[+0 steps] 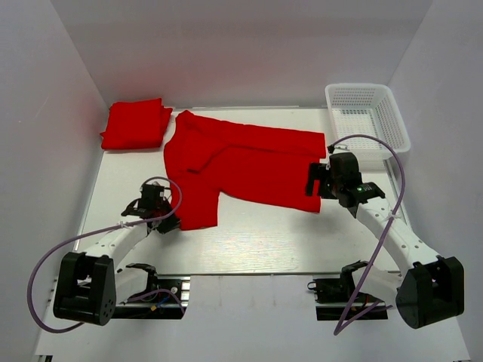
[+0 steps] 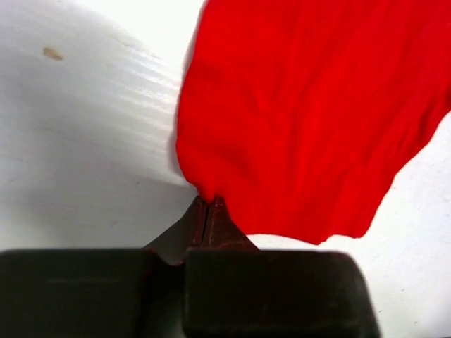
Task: Fold and stack the t-shirts
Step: Grap the side of the flattened tshirt closest away from the robot with both arms
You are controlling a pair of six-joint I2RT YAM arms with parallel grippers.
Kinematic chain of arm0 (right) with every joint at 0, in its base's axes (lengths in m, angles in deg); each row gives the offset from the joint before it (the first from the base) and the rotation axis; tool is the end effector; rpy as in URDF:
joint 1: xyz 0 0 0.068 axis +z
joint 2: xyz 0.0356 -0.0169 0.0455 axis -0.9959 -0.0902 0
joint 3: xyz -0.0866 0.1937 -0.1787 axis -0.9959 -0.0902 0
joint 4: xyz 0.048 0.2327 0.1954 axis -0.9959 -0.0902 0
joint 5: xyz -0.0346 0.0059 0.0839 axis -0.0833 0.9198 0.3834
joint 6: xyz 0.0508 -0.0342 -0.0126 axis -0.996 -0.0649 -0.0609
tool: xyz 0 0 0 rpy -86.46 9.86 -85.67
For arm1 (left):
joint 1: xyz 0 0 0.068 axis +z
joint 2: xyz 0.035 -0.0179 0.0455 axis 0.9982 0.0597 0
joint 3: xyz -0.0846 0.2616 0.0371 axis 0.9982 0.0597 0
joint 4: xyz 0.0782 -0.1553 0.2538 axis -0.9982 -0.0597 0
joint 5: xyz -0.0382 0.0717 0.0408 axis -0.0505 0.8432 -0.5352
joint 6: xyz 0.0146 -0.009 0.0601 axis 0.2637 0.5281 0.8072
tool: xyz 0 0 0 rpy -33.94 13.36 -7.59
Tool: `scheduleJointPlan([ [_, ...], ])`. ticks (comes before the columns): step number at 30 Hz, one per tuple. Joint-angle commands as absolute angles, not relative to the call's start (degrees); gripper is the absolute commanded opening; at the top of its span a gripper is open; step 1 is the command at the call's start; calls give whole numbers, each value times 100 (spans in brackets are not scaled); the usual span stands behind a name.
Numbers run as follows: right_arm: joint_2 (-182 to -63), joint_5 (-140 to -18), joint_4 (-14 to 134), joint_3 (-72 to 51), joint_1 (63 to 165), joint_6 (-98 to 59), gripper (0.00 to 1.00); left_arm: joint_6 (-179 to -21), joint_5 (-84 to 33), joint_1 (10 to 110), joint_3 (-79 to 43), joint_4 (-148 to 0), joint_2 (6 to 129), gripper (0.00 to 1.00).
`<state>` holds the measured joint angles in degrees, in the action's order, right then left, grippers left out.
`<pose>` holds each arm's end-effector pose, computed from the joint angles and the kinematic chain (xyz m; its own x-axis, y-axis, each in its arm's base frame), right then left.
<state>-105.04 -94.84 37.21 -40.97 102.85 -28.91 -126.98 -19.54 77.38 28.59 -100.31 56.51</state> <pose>0.2763 0.0824 0.2388 -0.6587 0.0757 -0.7485 -0.0159 0.9933 0.1144 0.2224 -0.0381 0.1102 -0.7970 -0.5064 -0.3292 -0.4136 0.8548 -0.3135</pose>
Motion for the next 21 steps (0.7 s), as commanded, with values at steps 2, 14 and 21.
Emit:
scheduleJointPlan([
  [2, -10495, -9598, 3669, -3998, 10267, -2966, 90, -12685, -1882, 7726, 3005, -10139, 5842, 0],
  [14, -11399, -10220, 3651, -4050, 10267, -4599, 90, -12474, -1768, 7726, 2583, -10438, 5130, 0],
  [21, -11953, -10450, 3677, -4086, 10302, -5014, 90, -12474, -1767, 7726, 2530, -10543, 5182, 0],
])
